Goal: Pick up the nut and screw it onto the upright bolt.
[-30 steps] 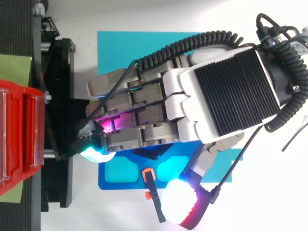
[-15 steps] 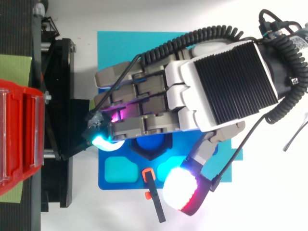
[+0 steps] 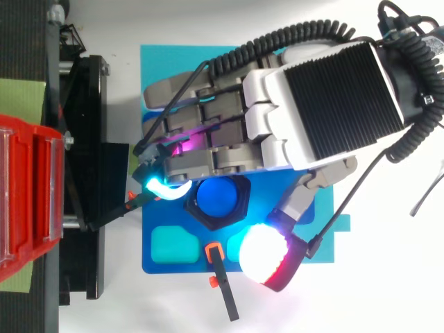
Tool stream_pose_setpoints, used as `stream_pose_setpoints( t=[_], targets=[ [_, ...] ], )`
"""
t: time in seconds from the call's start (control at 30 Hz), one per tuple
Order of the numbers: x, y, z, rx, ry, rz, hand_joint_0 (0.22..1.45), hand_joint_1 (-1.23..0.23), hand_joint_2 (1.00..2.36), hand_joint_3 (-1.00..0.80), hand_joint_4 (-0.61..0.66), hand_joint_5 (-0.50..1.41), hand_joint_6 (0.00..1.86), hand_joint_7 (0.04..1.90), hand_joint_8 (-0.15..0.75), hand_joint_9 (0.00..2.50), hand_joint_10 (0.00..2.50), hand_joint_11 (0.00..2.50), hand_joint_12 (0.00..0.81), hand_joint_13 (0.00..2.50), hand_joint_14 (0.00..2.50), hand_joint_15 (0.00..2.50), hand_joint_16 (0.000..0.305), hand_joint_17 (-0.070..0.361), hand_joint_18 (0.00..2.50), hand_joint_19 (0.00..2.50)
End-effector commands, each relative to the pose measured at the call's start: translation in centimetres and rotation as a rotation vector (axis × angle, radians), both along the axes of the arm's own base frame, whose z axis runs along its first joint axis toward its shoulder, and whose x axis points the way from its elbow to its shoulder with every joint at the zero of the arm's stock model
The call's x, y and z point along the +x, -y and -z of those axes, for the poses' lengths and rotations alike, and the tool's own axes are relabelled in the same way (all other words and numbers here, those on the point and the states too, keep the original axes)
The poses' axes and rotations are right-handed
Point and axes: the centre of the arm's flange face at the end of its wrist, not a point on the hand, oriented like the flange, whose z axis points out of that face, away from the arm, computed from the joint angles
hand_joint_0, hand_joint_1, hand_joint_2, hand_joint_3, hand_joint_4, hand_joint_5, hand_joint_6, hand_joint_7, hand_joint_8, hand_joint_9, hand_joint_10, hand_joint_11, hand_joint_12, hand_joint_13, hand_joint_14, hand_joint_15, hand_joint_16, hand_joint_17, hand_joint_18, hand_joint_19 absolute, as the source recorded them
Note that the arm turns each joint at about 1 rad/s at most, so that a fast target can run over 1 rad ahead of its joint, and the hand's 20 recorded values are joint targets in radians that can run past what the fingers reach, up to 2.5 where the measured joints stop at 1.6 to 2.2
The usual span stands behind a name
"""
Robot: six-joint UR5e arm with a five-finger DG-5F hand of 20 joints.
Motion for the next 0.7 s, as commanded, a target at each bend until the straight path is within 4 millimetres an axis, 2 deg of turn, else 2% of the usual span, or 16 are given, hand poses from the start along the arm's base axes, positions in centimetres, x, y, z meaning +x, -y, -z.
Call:
stream_pose_setpoints(
  t=[0.0, 0.3, 0.67],
  targets=[
    [-0.1, 0.5, 0.0, -0.002, -0.002, 0.005, 0.49, -0.14, 1.00, -0.50, 0.19, -0.06, 0.50, 1.44, 0.268, 0.81, 0.00, 0.00, 0.225, 0.67, 0.00, 0.00, 0.024, 0.054, 0.41, 0.00],
    [-0.5, 2.3, -0.1, -0.008, 0.006, 0.005, 0.49, -0.17, 1.00, -0.50, 0.15, -0.07, 0.63, 1.32, 0.282, 0.87, 0.00, 0.00, 0.214, 0.72, 0.00, 0.00, 0.022, 0.050, 0.47, 0.00],
    [-0.9, 4.8, -0.2, -0.017, 0.022, 0.008, 0.50, -0.18, 1.00, -0.50, 0.15, -0.07, 0.63, 1.32, 0.284, 0.91, 0.00, 0.00, 0.209, 0.77, 0.00, 0.00, 0.021, 0.048, 0.50, 0.01]
  ],
)
